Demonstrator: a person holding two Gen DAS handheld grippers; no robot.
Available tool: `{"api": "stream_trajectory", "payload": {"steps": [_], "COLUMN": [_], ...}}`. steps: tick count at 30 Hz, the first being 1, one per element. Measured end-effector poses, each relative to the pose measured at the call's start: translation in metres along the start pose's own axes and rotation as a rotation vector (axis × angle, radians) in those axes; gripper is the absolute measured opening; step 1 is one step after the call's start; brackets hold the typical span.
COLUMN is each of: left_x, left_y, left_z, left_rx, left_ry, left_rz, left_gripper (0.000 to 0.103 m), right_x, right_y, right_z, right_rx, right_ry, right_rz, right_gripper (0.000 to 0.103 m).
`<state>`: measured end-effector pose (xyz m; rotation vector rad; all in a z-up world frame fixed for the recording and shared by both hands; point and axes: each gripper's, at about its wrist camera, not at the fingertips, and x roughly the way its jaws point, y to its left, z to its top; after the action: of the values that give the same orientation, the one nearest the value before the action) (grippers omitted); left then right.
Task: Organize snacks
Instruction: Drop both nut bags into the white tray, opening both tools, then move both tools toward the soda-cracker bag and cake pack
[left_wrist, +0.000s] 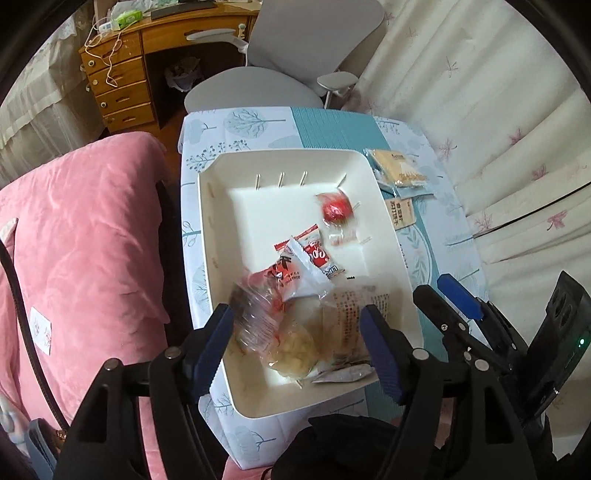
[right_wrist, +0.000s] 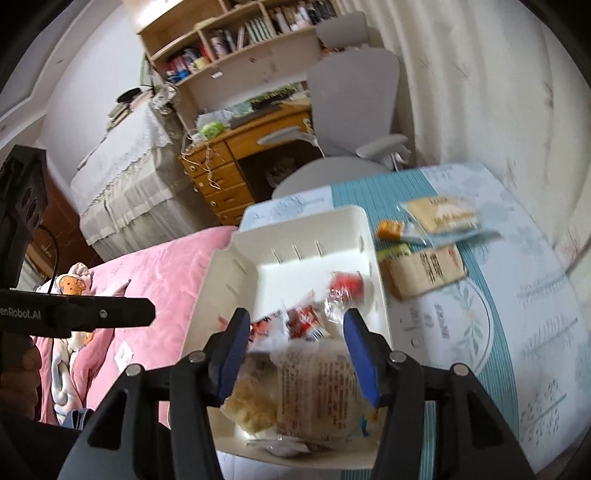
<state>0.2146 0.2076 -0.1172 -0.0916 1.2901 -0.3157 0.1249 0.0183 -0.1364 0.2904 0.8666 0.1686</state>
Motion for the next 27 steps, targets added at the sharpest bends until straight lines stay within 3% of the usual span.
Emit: {"api": "stream_trajectory", "payload": {"steps": [13,27], "left_x": [0.019,0.040], "left_y": [-0.040,-0.145], "left_z": [0.002,0.016], "left_rx": [0.043,-0.059], "left_ry": [0.012,0.019], "left_rz": [-0.070,-0.002], "left_gripper": [0.070,0.074], "right_x": [-0.010,-0.015], "right_y": [-0.055,-0.161], "right_z": [-0.005,0.022], "right_rx": [0.166,0.202], "right_ry": [0.071,0.159], "right_rz": [-0.044,0.061], "right_gripper": [0.053,0.053]}}
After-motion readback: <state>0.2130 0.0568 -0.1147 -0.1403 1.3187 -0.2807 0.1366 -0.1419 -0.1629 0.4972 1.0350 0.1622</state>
